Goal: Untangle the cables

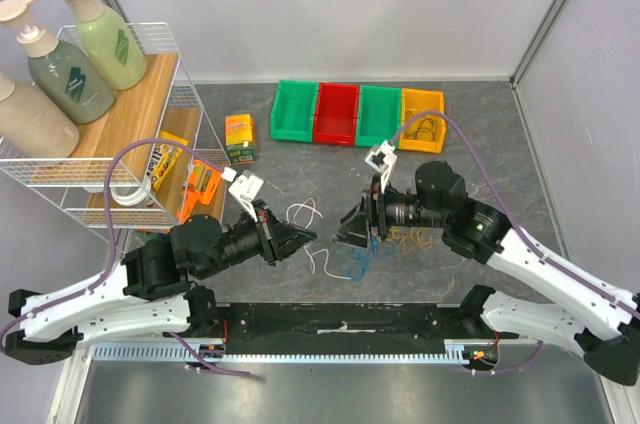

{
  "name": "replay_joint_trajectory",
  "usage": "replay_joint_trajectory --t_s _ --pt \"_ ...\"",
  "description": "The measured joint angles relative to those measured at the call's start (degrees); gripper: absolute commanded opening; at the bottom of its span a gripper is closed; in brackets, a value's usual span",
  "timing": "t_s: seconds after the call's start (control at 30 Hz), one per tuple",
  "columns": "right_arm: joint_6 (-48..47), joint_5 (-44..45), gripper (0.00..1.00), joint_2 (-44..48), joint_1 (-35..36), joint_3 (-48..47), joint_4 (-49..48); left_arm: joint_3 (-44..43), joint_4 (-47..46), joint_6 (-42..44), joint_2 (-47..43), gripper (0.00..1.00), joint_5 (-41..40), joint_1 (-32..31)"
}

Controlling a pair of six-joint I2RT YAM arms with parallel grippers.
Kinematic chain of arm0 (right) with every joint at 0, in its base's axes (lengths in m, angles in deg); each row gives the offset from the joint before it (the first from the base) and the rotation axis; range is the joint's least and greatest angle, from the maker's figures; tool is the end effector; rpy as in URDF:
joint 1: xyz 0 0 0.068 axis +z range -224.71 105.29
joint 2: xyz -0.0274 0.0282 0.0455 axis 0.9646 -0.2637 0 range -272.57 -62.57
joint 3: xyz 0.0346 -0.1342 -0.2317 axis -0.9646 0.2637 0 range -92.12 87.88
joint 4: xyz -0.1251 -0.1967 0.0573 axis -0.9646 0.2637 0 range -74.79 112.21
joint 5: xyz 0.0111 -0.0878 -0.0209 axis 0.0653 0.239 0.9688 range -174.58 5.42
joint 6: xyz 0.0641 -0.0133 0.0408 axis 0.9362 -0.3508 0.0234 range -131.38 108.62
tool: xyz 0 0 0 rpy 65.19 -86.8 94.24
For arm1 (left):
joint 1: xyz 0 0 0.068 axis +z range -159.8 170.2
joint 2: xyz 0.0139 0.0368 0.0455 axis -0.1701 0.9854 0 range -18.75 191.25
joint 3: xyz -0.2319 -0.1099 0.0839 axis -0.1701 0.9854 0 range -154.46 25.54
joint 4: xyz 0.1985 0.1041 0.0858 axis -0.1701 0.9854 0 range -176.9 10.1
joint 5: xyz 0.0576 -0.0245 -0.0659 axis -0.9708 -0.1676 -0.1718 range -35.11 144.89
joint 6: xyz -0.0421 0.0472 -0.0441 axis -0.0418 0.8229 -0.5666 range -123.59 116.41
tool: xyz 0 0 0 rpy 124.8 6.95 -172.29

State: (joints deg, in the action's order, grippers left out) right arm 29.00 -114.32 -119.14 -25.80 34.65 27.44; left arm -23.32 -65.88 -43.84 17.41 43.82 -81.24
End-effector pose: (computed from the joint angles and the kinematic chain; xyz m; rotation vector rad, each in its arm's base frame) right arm 0.1250 0.1929 0.3432 -0.5707 2.0352 1.4970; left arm 0.0594 -0.1376 0.3548 0.3542 1.8554 -1.2441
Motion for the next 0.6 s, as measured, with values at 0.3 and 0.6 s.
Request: replay_joint_trajectory --t_s 0.3,0.6 --pt "-12.92 10.86 0.84 8.22 15.32 4.13 1.84 6.05 1.27 -21.27 -2.73 0.02 -6.8 0.0" --pt "-18.16 27.43 0.71 0.02 24.55 4.04 -3.82 6.08 2.95 -35.5 -2.4 0.02 -7.5 0.0"
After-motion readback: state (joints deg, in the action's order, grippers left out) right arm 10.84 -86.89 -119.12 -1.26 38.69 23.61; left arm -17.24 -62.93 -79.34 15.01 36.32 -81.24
